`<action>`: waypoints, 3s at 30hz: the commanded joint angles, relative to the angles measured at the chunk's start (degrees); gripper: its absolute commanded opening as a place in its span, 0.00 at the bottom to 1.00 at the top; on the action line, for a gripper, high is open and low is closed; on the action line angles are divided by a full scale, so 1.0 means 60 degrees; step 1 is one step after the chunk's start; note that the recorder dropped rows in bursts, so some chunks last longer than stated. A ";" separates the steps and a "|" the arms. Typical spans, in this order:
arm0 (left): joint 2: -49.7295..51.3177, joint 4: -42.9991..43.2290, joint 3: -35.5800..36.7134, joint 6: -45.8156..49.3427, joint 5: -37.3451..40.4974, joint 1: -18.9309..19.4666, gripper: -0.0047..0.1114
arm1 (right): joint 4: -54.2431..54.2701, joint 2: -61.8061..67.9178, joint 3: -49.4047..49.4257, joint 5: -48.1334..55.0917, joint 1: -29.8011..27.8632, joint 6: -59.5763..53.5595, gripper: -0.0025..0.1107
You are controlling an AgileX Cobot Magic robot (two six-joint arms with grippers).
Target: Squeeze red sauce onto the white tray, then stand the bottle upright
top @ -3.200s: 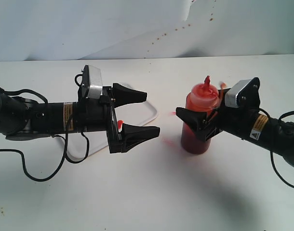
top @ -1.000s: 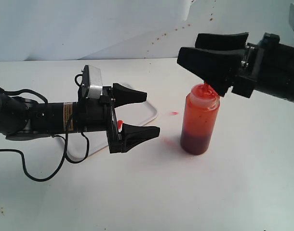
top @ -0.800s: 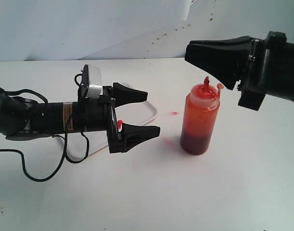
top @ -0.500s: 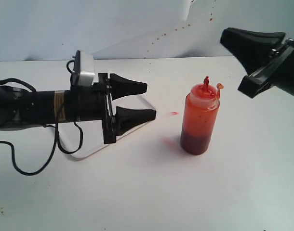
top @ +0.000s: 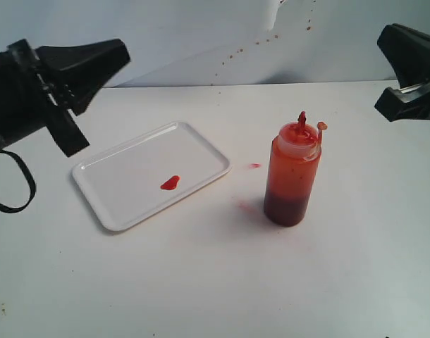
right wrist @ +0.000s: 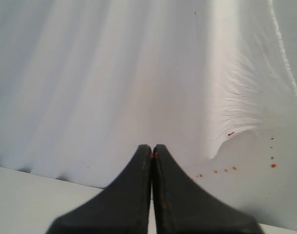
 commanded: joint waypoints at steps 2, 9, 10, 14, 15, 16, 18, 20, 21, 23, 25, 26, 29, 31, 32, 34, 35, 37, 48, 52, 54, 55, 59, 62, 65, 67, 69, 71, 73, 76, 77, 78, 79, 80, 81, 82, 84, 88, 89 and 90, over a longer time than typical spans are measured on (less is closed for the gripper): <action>-0.1256 -0.1963 0.1232 0.0556 0.0378 0.0004 0.04 | 0.0091 -0.0071 0.0055 0.0014 0.0015 -0.0069 0.02; -0.3075 -0.2064 0.2438 -0.0297 0.1973 0.0004 0.04 | 0.0091 -0.0071 0.0055 0.0014 0.0015 -0.0069 0.02; -0.3409 -0.2064 0.2604 -0.0548 0.2124 0.0004 0.04 | 0.0091 -0.0071 0.0055 0.0014 0.0015 -0.0069 0.02; -0.4840 -0.2045 0.3100 -0.1361 0.3127 0.0004 0.04 | 0.0091 -0.0071 0.0055 0.0014 0.0015 -0.0069 0.02; -0.5292 -0.2017 0.3167 -0.1507 0.3602 0.0004 0.04 | 0.0091 -0.0071 0.0055 0.0014 0.0015 -0.0069 0.02; -0.5752 -0.1893 0.3172 -0.1639 0.4224 0.0004 0.04 | 0.0091 -0.0071 0.0055 0.0014 0.0015 -0.0069 0.02; -0.6654 -0.1490 0.3172 -0.1900 0.5561 0.0004 0.04 | 0.0091 -0.0071 0.0055 0.0014 0.0015 -0.0069 0.02; -0.7523 -0.1110 0.3172 -0.2215 0.6662 0.0004 0.04 | 0.0091 -0.0071 0.0055 0.0014 0.0015 -0.0069 0.02; -0.7845 -0.0964 0.3172 -0.2345 0.6978 0.0004 0.04 | 0.0091 -0.0071 0.0055 0.0014 0.0015 -0.0069 0.02; -0.8588 -0.0613 0.3172 -0.2657 0.7605 0.0004 0.04 | 0.0091 -0.0071 0.0055 0.0014 0.0015 -0.0069 0.02; -0.9183 -0.0251 0.3172 -0.2801 0.8084 0.0004 0.04 | 0.0091 -0.0071 0.0055 0.0014 0.0015 -0.0069 0.02; -0.9494 -0.0032 0.3172 -0.2977 0.8398 0.0004 0.04 | 0.0091 -0.0071 0.0055 0.0014 0.0015 -0.0069 0.02; -1.0293 0.0014 0.3186 -0.3457 0.9614 0.0004 0.04 | 0.0091 -0.0071 0.0055 0.0014 0.0015 -0.0069 0.02; -1.0680 -0.0030 0.3186 -0.3889 1.0143 0.0004 0.04 | 0.0091 -0.0071 0.0055 0.0014 0.0015 -0.0069 0.02; -1.0864 -0.0056 0.3186 -0.4096 1.0291 0.0004 0.04 | 0.0091 -0.0071 0.0055 0.0014 0.0015 -0.0069 0.02; -1.1172 -0.0056 0.3196 -0.4388 1.0248 0.0004 0.04 | 0.0091 -0.0071 0.0055 0.0014 0.0015 -0.0069 0.02; -1.1275 -0.0056 0.3196 -0.4388 1.0248 0.0004 0.04 | 0.0091 -0.0071 0.0055 0.0014 0.0015 -0.0069 0.02; -1.1473 -0.0056 0.3196 -0.4388 1.0248 0.0004 0.04 | 0.0091 -0.0071 0.0055 0.0014 0.0015 -0.0069 0.02; -1.1658 -0.0056 0.3196 -0.4388 1.0248 0.0004 0.04 | 0.0091 -0.0071 0.0055 0.0014 0.0015 -0.0069 0.02; -1.1658 -0.0056 0.3196 -0.4308 1.0248 0.0004 0.04 | 0.0091 -0.0071 0.0055 0.0014 0.0015 -0.0069 0.02; -1.1658 -0.0056 0.3196 -0.4308 1.0248 0.0004 0.04 | 0.0091 -0.0071 0.0055 0.0014 0.0015 -0.0069 0.02; -1.1658 -0.0056 0.3196 -0.4308 1.0248 0.0004 0.04 | 0.0091 -0.0071 0.0055 0.0014 0.0015 -0.0069 0.02; -1.1658 -0.0056 0.3196 -0.4308 1.0248 0.0004 0.04 | 0.0091 -0.0071 0.0055 0.0014 0.0015 -0.0069 0.02; -1.1658 -0.0056 0.3196 -0.4308 1.0248 0.0004 0.04 | 0.0091 -0.0071 0.0055 0.0014 0.0015 -0.0069 0.02; -1.1658 -0.0056 0.3196 -0.4308 1.0248 0.0004 0.04 | 0.0091 -0.0071 0.0055 0.0014 0.0015 -0.0069 0.02; -1.1658 -0.0056 0.3196 -0.4308 1.0248 0.0004 0.04 | 0.0091 -0.0071 0.0055 0.0014 0.0015 -0.0069 0.02; -1.1658 -0.0021 0.3196 -0.4316 1.0248 0.0004 0.04 | 0.0091 -0.0071 0.0055 0.0014 0.0015 -0.0069 0.02; -1.1773 0.0203 0.3196 -0.3922 1.0360 0.0044 0.04 | 0.0091 -0.0071 0.0055 0.0014 0.0015 -0.0069 0.02; -1.2025 0.0222 0.3248 -0.3850 1.0319 0.0277 0.04 | 0.0091 -0.0071 0.0055 0.0014 0.0015 -0.0069 0.02; -1.2597 0.0197 0.3360 -0.4192 1.0445 0.0829 0.04 | 0.0091 -0.0071 0.0055 0.0014 0.0015 -0.0069 0.02; -1.2845 0.0197 0.3363 -0.4192 1.0622 0.1008 0.04 | 0.0091 -0.0071 0.0055 0.0014 0.0015 -0.0069 0.02; -1.3096 0.0197 0.3363 -0.4192 1.0797 0.1141 0.04 | 0.0091 -0.0071 0.0055 0.0014 0.0015 -0.0069 0.02; -1.3348 0.0197 0.3363 -0.4192 1.1049 0.1191 0.04 | 0.0091 -0.0071 0.0055 0.0014 0.0015 -0.0069 0.02; -1.3579 0.0197 0.3363 -0.4192 1.1342 0.1199 0.04 | 0.0091 -0.0071 0.0055 0.0014 0.0015 -0.0069 0.02; -1.3751 0.0197 0.3363 -0.4192 1.1664 0.1199 0.04 | 0.0091 -0.0071 0.0055 0.0014 0.0015 -0.0069 0.02; -1.3800 0.0175 0.3379 -0.4192 1.2020 0.1199 0.04 | 0.0091 -0.0071 0.0055 0.0014 0.0015 -0.0069 0.02; -1.3800 0.0154 0.3446 -0.4192 1.2527 0.1199 0.04 | 0.0091 -0.0071 0.0055 0.0014 0.0015 -0.0069 0.02; -1.3800 0.0127 0.3735 -0.4155 1.2961 0.1199 0.04 | 0.0091 -0.0071 0.0055 0.0003 0.0015 -0.0069 0.02; -1.3800 0.0127 0.3835 -0.4106 1.2961 0.1199 0.04 | 0.0091 -0.0071 0.0055 0.0003 0.0015 -0.0069 0.02; -1.3800 0.0127 0.3949 -0.4106 1.2961 0.1199 0.04 | 0.0091 -0.0071 0.0055 0.0003 0.0015 -0.0069 0.02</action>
